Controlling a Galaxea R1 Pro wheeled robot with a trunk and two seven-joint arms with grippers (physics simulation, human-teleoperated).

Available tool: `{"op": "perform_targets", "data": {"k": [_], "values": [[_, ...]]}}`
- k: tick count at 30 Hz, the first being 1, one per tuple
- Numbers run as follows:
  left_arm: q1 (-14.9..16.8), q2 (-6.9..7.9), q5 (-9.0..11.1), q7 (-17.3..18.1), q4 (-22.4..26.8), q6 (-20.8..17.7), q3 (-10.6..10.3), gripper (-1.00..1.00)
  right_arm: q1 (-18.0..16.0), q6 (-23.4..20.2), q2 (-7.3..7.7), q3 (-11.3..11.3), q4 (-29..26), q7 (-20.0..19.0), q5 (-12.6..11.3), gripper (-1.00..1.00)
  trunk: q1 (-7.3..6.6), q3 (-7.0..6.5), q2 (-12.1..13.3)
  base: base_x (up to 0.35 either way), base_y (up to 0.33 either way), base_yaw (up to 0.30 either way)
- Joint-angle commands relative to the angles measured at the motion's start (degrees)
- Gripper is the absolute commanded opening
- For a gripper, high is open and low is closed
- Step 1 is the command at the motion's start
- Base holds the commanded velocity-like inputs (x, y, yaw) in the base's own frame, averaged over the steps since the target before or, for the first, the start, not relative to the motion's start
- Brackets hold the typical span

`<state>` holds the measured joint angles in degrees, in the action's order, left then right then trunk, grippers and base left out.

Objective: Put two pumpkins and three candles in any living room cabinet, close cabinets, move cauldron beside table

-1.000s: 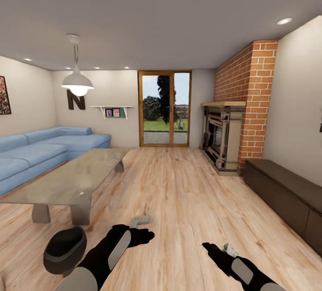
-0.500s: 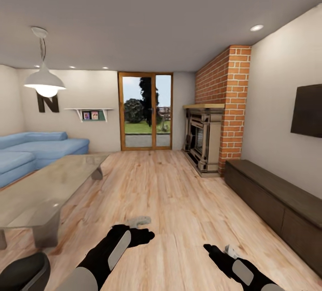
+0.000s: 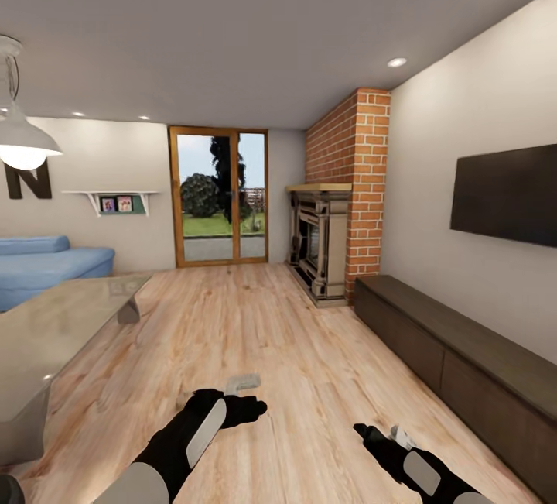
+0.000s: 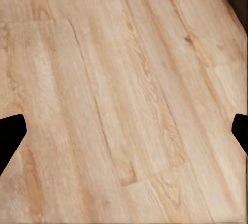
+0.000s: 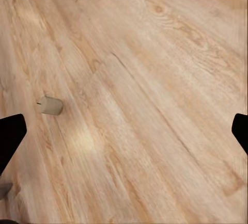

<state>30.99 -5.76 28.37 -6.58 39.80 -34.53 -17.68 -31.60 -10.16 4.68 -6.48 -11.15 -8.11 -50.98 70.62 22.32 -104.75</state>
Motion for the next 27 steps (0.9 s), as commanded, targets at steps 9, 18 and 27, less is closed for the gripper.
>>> {"op": "perform_targets", "data": {"k": [9, 18, 27], "values": [[0.03, 0.05, 1.05, -0.31, 0.10, -0.18, -0.10, 1.00, -0.04, -0.07, 0.06, -0.47, -0.01, -0.06, -0.53, 1.00, 0.00, -0.37, -0.04, 0.000, -0.001, -0.266], [0.03, 0.10, 1.15, -0.19, 0.10, -0.18, -0.05, 1.00, -0.04, 0.01, 0.06, -0.47, -0.01, -0.06, -0.53, 1.00, 0.00, -0.82, -0.04, 0.000, 0.000, -0.266], [0.03, 0.22, 1.19, -0.18, 0.10, -0.18, -0.01, 1.00, -0.04, 0.72, 0.05, -0.47, 0.31, 0.03, -0.53, 1.00, 0.00, -1.27, -0.04, 0.000, 0.000, -0.266]]}}
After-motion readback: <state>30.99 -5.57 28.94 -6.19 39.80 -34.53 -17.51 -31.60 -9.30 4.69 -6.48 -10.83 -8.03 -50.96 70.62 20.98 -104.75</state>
